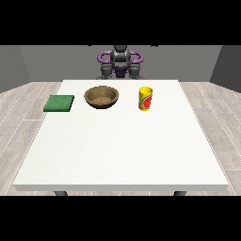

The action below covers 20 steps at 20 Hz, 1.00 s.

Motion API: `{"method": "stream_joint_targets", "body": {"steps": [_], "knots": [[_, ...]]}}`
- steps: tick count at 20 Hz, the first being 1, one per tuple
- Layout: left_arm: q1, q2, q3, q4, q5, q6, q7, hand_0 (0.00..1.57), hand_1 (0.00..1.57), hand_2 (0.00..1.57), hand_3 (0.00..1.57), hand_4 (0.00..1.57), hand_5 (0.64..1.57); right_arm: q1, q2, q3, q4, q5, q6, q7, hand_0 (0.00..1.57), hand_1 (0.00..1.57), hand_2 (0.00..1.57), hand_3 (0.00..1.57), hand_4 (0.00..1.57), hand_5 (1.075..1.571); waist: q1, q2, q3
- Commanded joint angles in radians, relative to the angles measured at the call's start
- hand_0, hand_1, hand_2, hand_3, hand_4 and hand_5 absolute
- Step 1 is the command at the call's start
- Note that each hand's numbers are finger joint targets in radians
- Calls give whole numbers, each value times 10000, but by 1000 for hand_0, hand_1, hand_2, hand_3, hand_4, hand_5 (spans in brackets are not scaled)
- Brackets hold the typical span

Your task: Pick the cup and pour the ball into the bowl, then pick the bowl and place it on the pad

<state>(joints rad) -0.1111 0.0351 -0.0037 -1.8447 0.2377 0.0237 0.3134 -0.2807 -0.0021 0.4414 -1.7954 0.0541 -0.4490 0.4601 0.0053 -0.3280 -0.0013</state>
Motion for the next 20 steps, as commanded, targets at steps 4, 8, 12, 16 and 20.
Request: {"method": "stream_joint_targets", "body": {"steps": [4, 8, 12, 16, 20], "knots": [[-1889, 404, 651, 630, -336, -317, -1796, 0, 0, 0, 0, 0, 1512, -1688, -387, -1104, 386, 5, 706, -1274, 0, 0, 0, 0, 0, 1569, -337, 3628, 11], [-3103, 1055, 1418, 1474, -910, -78, -2656, 0, 0, 0, 0, 0, 1483, -1722, -735, -1410, -19, -564, 1517, -2090, 0, 0, 0, 0, 0, 1568, -1196, 4894, 17], [-3397, 1508, 1800, 3078, -1255, -258, -3611, 0, 0, 0, 0, 0, 1447, -1921, -404, -1267, -390, -282, 1423, -1596, 0, 0, 0, 0, 0, 1567, -1469, 4799, 8], [-2010, 1020, 1758, 4044, -1532, -412, -5593, 0, 0, 0, 0, 0, 1435, -1492, -832, -1671, -1184, -961, 2071, -1369, 0, 0, 0, 0, 0, 1569, -1655, 4942, 6], [-2240, 1386, 2325, 5657, -1410, -914, -7281, 0, 0, 0, 0, 0, 1405, -1791, -970, -1920, -1351, -474, 1983, -1588, 0, 0, 0, 0, 0, 1568, -1641, 5745, 2]]}}
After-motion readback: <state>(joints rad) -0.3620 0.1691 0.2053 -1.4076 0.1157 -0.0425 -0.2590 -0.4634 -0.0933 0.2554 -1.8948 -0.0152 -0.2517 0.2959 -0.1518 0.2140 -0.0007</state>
